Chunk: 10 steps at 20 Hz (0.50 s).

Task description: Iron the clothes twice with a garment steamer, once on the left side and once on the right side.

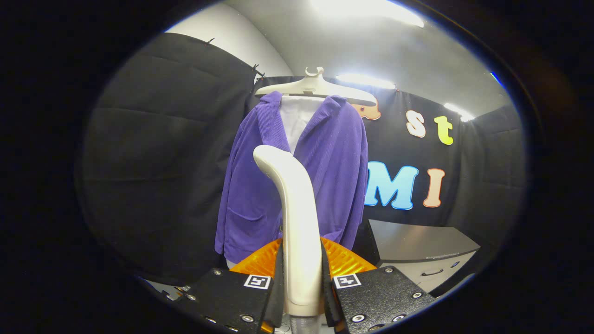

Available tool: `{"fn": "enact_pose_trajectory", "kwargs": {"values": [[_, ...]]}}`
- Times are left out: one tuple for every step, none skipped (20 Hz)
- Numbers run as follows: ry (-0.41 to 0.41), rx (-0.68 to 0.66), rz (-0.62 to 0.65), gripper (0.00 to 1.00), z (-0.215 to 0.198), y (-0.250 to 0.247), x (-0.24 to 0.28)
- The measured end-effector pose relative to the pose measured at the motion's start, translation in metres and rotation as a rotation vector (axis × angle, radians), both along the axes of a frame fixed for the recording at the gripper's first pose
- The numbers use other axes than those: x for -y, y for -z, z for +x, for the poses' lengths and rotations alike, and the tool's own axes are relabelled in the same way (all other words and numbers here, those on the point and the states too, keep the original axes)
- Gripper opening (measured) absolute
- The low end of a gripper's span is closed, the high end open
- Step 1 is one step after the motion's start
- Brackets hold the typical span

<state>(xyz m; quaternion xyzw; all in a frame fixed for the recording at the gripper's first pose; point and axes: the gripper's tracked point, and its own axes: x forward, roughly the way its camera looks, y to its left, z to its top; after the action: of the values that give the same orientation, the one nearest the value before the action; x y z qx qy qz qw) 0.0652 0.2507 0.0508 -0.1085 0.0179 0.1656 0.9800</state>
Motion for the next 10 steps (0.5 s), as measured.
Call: {"fn": "enact_pose_trajectory", "kwargs": {"values": [[0.001, 0.019, 0.005, 0.35, 0.006, -0.012, -0.004], [0.0, 0.04, 0.015, 0.35, 0.012, -0.023, -0.01], [-0.002, 0.062, 0.023, 0.35, 0.018, -0.033, -0.017], [0.001, 0.081, 0.025, 0.35, 0.024, -0.042, -0.023], [0.004, 0.1, 0.026, 0.35, 0.029, -0.05, -0.029], [0.006, 0.117, 0.028, 0.35, 0.033, -0.056, -0.036], [0.008, 0.13, 0.026, 0.35, 0.037, -0.062, -0.043], [0.008, 0.141, 0.021, 0.35, 0.042, -0.065, -0.05], [0.002, 0.151, 0.015, 0.35, 0.051, -0.061, -0.055], [0.001, 0.155, 0.003, 0.35, 0.055, -0.061, -0.061]]}}
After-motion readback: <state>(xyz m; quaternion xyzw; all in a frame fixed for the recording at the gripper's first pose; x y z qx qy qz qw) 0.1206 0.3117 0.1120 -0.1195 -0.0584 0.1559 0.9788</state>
